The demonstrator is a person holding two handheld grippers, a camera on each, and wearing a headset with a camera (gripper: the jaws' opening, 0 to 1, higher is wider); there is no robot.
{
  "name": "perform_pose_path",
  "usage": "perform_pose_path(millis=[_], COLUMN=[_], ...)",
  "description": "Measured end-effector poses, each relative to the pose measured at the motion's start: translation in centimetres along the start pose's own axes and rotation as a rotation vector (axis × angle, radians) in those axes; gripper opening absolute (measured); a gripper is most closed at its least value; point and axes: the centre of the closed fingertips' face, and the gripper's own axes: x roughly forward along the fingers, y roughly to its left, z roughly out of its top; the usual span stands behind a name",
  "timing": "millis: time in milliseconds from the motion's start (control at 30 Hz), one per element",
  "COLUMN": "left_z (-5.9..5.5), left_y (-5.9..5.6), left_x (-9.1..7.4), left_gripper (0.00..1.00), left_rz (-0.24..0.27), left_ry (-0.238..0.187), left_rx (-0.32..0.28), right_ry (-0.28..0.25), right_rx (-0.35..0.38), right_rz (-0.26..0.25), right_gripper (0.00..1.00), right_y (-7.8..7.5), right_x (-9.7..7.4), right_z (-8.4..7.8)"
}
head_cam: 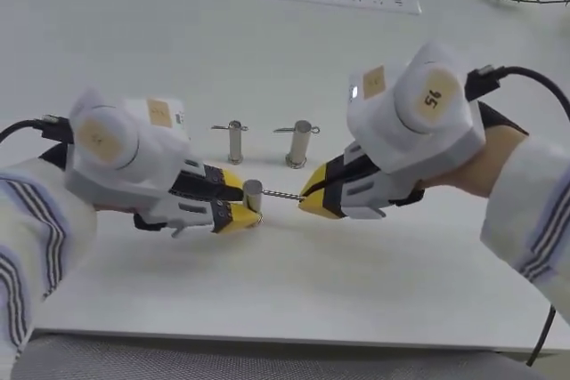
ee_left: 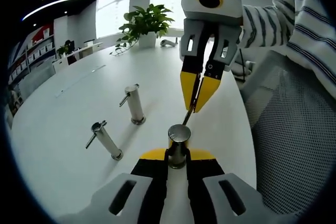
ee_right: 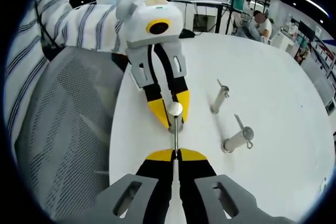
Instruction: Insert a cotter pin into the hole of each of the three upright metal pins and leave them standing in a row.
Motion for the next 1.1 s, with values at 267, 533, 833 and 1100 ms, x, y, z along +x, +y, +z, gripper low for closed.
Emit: perform_pose_path(millis=[267, 533, 833, 1100], left_z=[0.06, 0.08, 0.09, 0.06], left_y=[-0.20, -0.24, -0.21, -0.18], left_x=[0.07, 0.07, 0.08, 0.10], left_gripper=[0.11, 0.11, 0.11, 0.11], left_rz=[-0.008, -0.011, -0.011, -0.012], left_ry=[0.008, 0.007, 0.011, 0.014], left_rx=[0.008, 0.012, 0.006, 0.000], right_ry=[0.010, 0.016, 0.009, 0.014], right_rx=[-0.023, -0.056, -0.022, -0.041], right_rz=[-0.002, -0.023, -0.020, -0.023], right_gripper=[0.03, 0.03, 0.03, 0.03], right_y=[-0.09, -0.25, -0.20, -0.34], right_x=[-0.01, 0.26, 0.26, -0.05], right_z=[-0.23, -0.52, -0.57, -0.35])
